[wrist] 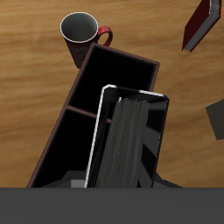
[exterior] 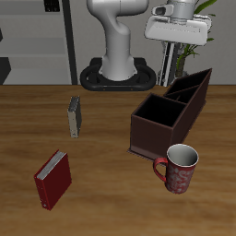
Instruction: Place the striped book into the left desk caddy's left compartment
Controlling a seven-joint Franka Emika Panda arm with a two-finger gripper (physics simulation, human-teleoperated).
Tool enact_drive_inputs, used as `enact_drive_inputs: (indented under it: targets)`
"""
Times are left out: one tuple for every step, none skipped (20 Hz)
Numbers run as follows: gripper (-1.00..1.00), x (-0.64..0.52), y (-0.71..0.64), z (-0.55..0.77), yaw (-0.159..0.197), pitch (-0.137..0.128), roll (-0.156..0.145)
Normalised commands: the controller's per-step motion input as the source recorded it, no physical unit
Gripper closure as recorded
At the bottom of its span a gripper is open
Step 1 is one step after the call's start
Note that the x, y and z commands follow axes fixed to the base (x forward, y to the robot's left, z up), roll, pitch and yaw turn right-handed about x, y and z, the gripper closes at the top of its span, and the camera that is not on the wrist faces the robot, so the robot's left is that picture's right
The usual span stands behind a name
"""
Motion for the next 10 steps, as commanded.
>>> enact_drive_inputs:
  targets:
    - [1.0, -0.7, 0.54, -0.09, -0.048, -0.036, 0.115]
    - [1.0, -0.29, 0.27, -0.11, -0.054, 0.019, -0.048]
    - [1.0, -0.05, 0.17, -0.02, 0.012, -0.01, 0.015]
    - [1.0, -0.4, 0.26, -0.14, -0.055, -0.011, -0.026]
    - [1.0, -0.07, 0.19, -0.1, -0.041, 0.044, 0.049]
    - [1.0, -0.25, 0.18, -0.14, -0.062, 0.034, -0.045]
    - [1.0, -0.26, 0.08, -0.12, -0.098, -0.017, -0.114]
    - [1.0, -0.18, 0.09, -0.18, -0.199, 0.089, -0.081]
    - [1.0, -0.19, 0.18, -0.18, -0.071, 0.044, 0.002]
    - [1.0, -0.26, 0.11, -0.16, -0.083, 0.012, -0.087]
